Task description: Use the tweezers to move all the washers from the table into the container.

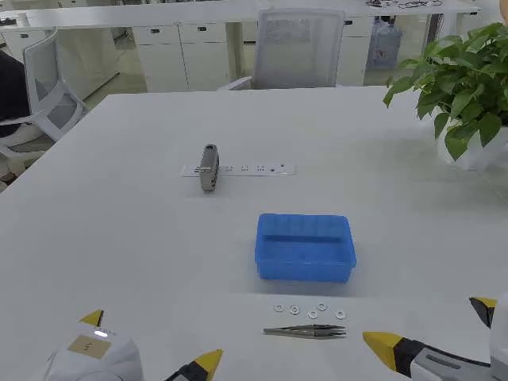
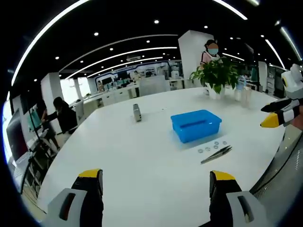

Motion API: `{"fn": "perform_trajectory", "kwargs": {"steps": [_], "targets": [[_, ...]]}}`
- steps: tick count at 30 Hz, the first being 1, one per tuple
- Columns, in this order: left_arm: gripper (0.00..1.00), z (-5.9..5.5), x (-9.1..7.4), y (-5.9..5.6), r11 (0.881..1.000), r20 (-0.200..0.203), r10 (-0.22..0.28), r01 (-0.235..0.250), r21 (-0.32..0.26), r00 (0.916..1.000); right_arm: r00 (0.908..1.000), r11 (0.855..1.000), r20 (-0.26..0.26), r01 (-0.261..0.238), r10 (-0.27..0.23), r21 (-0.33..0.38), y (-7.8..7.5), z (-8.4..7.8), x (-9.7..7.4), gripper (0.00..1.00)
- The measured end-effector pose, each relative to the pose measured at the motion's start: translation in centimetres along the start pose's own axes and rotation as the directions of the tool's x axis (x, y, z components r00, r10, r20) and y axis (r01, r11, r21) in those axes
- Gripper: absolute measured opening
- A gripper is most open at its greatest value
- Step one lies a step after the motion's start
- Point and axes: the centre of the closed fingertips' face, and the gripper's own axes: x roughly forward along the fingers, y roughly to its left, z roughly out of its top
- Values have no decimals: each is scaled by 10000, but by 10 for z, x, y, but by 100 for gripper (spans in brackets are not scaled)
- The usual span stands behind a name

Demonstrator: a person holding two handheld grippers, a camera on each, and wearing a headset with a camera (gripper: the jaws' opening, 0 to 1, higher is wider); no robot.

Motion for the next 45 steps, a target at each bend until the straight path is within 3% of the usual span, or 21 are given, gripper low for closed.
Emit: {"fn": "perform_trajectory", "kwargs": {"steps": [45], "targets": [[94,-4,1,-1,9998,-237,4,1,177,9997,9999,9998,-146,-56,54,-168,3,-2,1,89]]}}
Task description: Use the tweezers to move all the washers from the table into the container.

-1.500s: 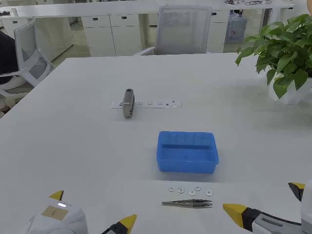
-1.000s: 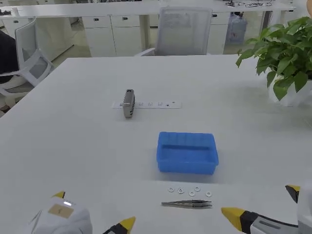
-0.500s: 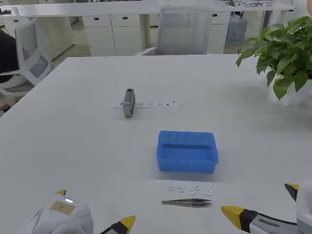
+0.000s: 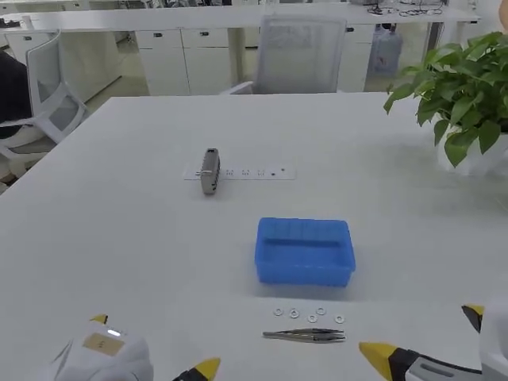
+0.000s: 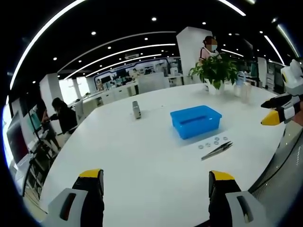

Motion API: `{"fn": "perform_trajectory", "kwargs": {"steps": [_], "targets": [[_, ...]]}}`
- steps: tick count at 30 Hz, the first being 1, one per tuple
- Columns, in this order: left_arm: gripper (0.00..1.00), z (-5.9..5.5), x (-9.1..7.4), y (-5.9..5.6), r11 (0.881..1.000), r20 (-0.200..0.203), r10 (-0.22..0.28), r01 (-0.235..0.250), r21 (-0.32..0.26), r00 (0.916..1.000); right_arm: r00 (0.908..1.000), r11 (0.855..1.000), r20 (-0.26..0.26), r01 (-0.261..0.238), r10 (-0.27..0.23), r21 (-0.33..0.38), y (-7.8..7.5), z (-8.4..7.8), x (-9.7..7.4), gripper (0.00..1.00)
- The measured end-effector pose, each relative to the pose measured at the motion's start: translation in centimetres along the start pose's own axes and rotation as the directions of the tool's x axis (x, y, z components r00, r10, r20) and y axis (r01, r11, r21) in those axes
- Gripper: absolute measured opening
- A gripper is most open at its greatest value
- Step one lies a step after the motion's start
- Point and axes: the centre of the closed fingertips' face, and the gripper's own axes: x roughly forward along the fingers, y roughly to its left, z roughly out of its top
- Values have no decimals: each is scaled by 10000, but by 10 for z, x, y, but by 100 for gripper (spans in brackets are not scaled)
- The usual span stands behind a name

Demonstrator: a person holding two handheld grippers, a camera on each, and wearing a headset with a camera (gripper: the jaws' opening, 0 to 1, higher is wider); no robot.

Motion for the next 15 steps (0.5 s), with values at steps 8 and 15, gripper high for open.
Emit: {"fn": "perform_trajectory", "kwargs": {"steps": [8,15], "targets": [[93,1,-1,0,10000,55,-15,15,-65,10000,10000,10000,-44,-14,14,-29,0,-1,0,89],[93,3,-2,2,9999,135,26,-25,-127,9999,10000,10000,-63,-47,47,-50,0,-1,1,88]]}}
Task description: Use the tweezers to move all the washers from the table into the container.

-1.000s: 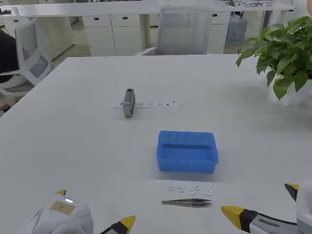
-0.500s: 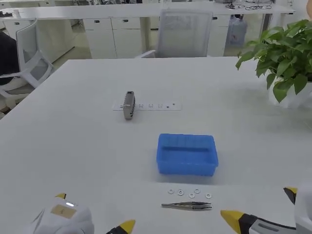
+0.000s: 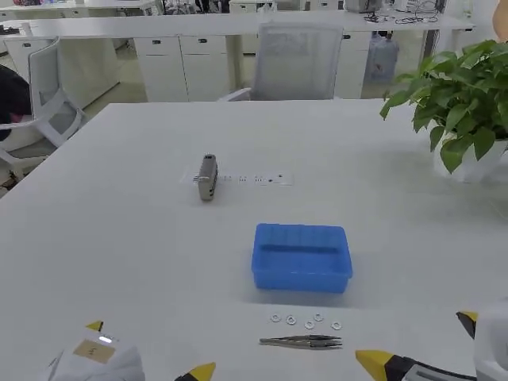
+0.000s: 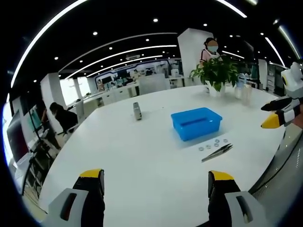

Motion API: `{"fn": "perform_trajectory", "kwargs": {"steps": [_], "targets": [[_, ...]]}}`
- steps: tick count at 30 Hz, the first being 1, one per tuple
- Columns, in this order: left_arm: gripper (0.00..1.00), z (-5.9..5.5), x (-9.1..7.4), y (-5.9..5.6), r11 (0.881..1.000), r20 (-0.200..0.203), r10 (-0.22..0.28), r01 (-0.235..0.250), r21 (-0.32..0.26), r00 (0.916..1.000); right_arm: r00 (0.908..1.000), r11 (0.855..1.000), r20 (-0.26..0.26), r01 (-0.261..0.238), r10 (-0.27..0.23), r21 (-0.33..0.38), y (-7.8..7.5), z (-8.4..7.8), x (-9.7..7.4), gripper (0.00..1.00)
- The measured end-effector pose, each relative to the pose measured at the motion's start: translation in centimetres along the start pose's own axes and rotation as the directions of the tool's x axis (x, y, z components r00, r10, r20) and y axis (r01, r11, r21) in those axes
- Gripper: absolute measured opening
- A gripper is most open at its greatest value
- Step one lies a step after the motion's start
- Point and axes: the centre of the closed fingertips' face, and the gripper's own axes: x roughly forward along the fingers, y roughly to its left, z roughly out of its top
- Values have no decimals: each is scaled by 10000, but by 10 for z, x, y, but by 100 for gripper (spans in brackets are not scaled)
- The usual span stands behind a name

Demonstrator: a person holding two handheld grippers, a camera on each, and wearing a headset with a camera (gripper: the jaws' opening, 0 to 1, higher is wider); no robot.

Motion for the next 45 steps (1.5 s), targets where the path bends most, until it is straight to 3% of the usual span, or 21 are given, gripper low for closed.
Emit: {"fn": "perform_trajectory", "kwargs": {"steps": [5,17,24,30,33,36,41,43,44,45], "targets": [[92,3,-1,0,10000,121,-10,10,-25,9999,10000,10000,-16,1,-1,-74,1,0,0,88],[90,1,0,-1,9998,-235,-172,172,-25,9996,9999,9999,-141,70,-71,-89,-1,-3,0,88],[87,6,7,-11,9966,-455,-800,809,164,9958,9995,9999,-271,128,-130,-51,-2,-5,1,88],[78,12,18,-27,9826,-718,-1727,1768,562,9824,9991,9999,-392,134,-134,-13,-2,-7,2,88],[72,13,23,-36,9710,-875,-2207,2273,740,9714,9989,9999,-461,122,-122,15,-1,-8,2,88],[71,15,30,-42,9619,-949,-2471,2560,964,9643,9985,9999,-531,108,-107,21,-1,-9,3,87],[65,16,39,-55,9419,-1252,-3017,3158,1144,9452,9978,10000,-658,86,-84,26,-1,-11,4,87],[63,16,43,-61,9323,-1378,-3234,3401,1229,9362,9976,10000,-684,74,-73,23,-1,-12,4,87],[62,15,45,-64,9235,-1543,-3404,3607,1307,9275,9976,10000,-695,70,-68,22,0,-12,4,87],[61,15,47,-66,9211,-1603,-3441,3658,1337,9251,9973,10000,-736,62,-61,22,0,-13,4,87]]}}
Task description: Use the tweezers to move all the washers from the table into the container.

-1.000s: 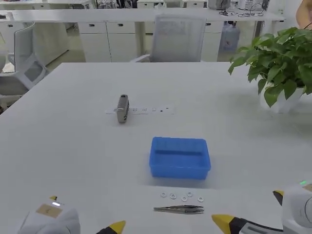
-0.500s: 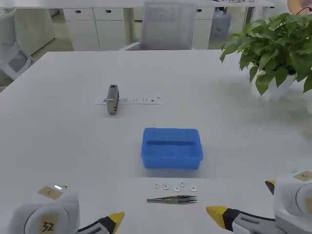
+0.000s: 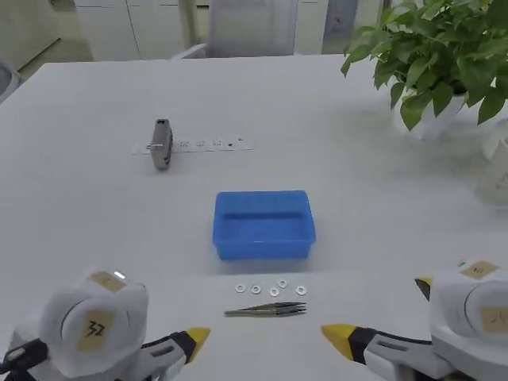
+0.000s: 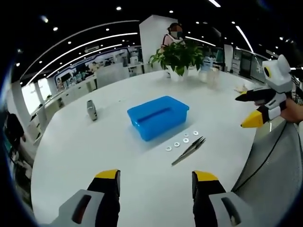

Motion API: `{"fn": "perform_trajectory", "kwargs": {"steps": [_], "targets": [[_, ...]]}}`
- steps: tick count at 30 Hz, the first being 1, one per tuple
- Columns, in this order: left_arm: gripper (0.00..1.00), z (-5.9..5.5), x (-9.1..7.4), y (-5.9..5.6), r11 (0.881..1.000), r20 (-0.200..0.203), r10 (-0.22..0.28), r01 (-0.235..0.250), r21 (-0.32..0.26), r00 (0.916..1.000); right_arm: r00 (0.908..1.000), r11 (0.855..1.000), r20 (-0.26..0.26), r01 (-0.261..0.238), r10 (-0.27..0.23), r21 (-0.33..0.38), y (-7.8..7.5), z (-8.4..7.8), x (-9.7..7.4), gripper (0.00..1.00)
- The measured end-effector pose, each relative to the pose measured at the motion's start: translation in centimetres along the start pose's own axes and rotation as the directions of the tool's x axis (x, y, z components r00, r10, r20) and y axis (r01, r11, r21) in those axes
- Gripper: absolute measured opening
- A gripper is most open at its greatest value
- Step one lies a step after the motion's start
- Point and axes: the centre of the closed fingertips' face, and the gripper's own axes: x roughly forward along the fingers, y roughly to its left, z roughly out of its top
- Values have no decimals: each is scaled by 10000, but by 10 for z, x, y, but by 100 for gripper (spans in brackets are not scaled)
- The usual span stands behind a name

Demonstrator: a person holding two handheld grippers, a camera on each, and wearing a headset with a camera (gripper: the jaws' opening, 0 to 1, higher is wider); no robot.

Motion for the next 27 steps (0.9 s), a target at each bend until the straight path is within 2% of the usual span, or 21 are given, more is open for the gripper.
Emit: {"fn": "perform_trajectory", "kwargs": {"steps": [2,7,8,10,13,16,19,22,25,27], "targets": [[60,2,5,-1,9999,-40,-121,121,83,9999,10000,10000,-65,38,-38,-5,-1,-1,0,87],[51,6,18,-10,9960,-220,-759,768,452,9969,9999,10000,-138,24,-24,37,-1,-3,1,86],[50,5,22,-17,9919,-315,-1183,1196,424,9925,9999,10000,-161,33,-32,20,-1,-3,1,86],[46,0,28,-21,9868,-717,-1532,1564,418,9856,9997,10000,-218,78,-79,-47,-1,-4,2,86],[35,-5,35,-26,9783,-1103,-1855,1941,729,9764,9996,9999,-264,104,-107,-115,-1,-5,2,86],[32,-6,43,-32,9709,-1371,-2156,2272,760,9668,9994,9997,-301,153,-158,-177,-2,-5,2,86],[27,-8,51,-36,9599,-1649,-2386,2582,1096,9570,9994,9997,-274,212,-215,-117,-4,-5,1,86],[22,-9,57,-36,9549,-1850,-2398,2659,1321,9530,9993,9997,-284,239,-241,-45,-5,-5,2,86],[19,-9,63,-36,9502,-1987,-2500,2796,1376,9476,9992,9997,-307,258,-260,-57,-5,-6,2,86],[17,-11,67,-37,9453,-2163,-2628,2958,1378,9403,9991,9996,-327,281,-283,-64,-6,-6,2,86]]}}
